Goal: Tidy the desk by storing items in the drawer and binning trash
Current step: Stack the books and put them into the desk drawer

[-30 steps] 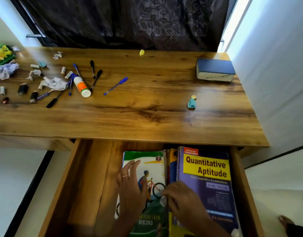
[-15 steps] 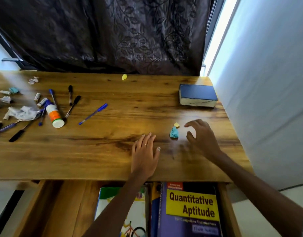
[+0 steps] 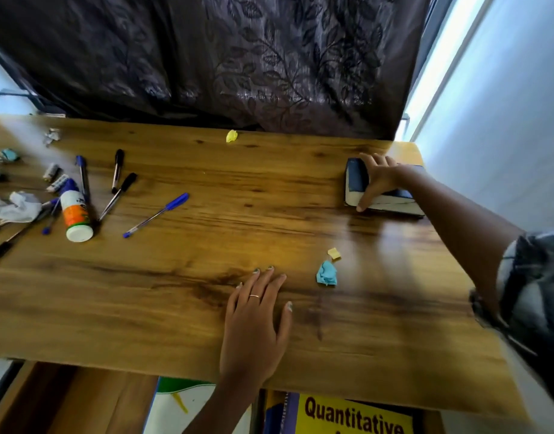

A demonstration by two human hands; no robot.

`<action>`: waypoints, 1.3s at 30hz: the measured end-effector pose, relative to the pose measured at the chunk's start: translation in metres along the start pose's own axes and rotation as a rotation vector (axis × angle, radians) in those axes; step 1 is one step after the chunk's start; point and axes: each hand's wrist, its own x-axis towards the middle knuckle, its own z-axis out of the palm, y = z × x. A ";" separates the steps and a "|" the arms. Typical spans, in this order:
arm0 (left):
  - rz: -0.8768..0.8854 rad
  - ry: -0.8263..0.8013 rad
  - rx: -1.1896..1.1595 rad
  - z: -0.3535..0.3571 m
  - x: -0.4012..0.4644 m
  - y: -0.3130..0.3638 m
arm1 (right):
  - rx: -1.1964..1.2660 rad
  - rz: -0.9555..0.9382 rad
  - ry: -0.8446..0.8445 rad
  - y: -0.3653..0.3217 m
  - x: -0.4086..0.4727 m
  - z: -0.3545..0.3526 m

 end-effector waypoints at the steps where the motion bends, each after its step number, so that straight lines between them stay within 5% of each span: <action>1: 0.003 -0.002 -0.002 0.000 0.000 -0.001 | -0.010 0.006 -0.047 -0.003 0.005 -0.002; 10: 0.020 0.014 -0.017 -0.001 -0.002 -0.001 | -0.064 0.002 -0.062 -0.010 -0.025 0.001; 28: 0.138 -0.055 -0.073 -0.013 -0.047 0.000 | -0.101 -0.109 -0.054 -0.022 -0.256 0.100; 33: 0.196 -0.011 -0.418 -0.024 -0.117 0.004 | -0.122 -0.259 -0.067 -0.062 -0.310 0.120; 36: -0.071 -0.075 -0.817 -0.046 -0.153 0.008 | -0.192 -0.427 -0.006 -0.103 -0.343 0.132; 39: -0.700 -0.310 -1.317 -0.056 -0.161 -0.008 | -0.264 -0.655 0.020 -0.151 -0.369 0.145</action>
